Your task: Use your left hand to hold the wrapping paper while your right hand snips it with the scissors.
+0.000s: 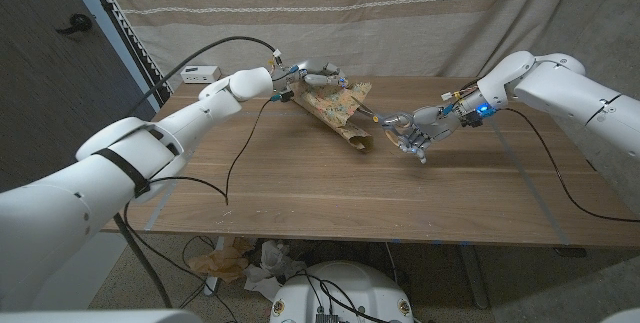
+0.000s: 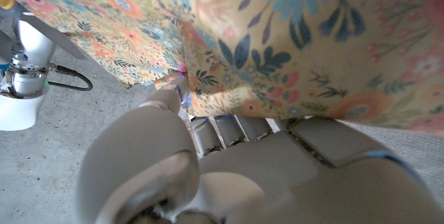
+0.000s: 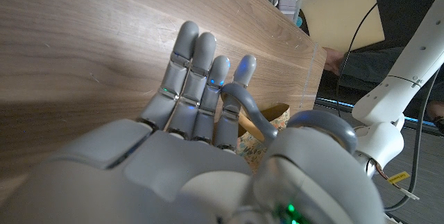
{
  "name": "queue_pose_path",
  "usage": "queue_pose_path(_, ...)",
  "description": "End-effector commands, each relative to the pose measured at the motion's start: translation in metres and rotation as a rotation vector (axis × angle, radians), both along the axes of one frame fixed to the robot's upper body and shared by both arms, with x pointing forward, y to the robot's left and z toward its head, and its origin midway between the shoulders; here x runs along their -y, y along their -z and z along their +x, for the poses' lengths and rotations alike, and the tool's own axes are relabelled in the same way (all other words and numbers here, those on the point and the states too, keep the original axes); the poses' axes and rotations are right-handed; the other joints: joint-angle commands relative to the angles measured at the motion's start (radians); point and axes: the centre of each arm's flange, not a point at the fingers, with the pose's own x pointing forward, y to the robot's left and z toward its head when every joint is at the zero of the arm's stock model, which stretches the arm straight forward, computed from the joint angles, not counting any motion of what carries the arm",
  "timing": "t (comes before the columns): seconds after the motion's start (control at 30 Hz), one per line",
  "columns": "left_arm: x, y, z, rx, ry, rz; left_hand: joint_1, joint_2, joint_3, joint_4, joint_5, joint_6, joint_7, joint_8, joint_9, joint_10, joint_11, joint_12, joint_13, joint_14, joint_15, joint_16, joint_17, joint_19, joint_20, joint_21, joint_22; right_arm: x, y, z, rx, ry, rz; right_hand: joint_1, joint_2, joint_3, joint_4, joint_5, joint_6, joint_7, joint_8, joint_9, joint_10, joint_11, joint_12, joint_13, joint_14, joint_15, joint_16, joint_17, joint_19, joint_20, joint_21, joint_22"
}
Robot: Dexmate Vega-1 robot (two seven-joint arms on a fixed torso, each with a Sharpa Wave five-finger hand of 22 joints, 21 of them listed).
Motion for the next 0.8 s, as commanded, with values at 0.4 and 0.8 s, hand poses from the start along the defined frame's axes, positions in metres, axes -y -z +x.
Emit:
queue_pose_path(0.4,0.0058,0.0005,-0.0043,-0.009,0.011,0.032,0.009,0.007,-0.005,0.0,-0.005,0.072,0.003,0.003,0.002,0.009,0.0,0.002,0.007,0.006,-0.011,0.006,-0.003,-0.009,-0.067,0.022,-0.008,-0.0034,0.0032,-0.0019,-0.006,-0.014,-0.023,0.001,0.009,-0.002,-0.003,0.004,0.054,0.066,-0.016,-0.013,0.024,0.018,0.003,-0.01,-0.011,-0.035,0.007,0.002,0.005,-0.001,-0.002,0.003)
queue_pose_path(0.8,0.0081,0.0004,-0.0045,-0.014,0.016,0.041,0.009,0.007,-0.004,0.0,-0.008,0.075,0.003,0.0,0.001,0.006,0.0,-0.01,-0.002,0.007,-0.011,0.008,-0.006,-0.013,-0.067,0.032,-0.016,-0.0035,0.0032,-0.0034,-0.012,-0.021,-0.022,0.002,0.011,-0.001,-0.004,0.004,0.054,0.065,-0.021,-0.014,0.024,0.019,0.004,-0.013,-0.012,-0.034,0.007,-0.001,0.007,-0.001,0.0,0.005)
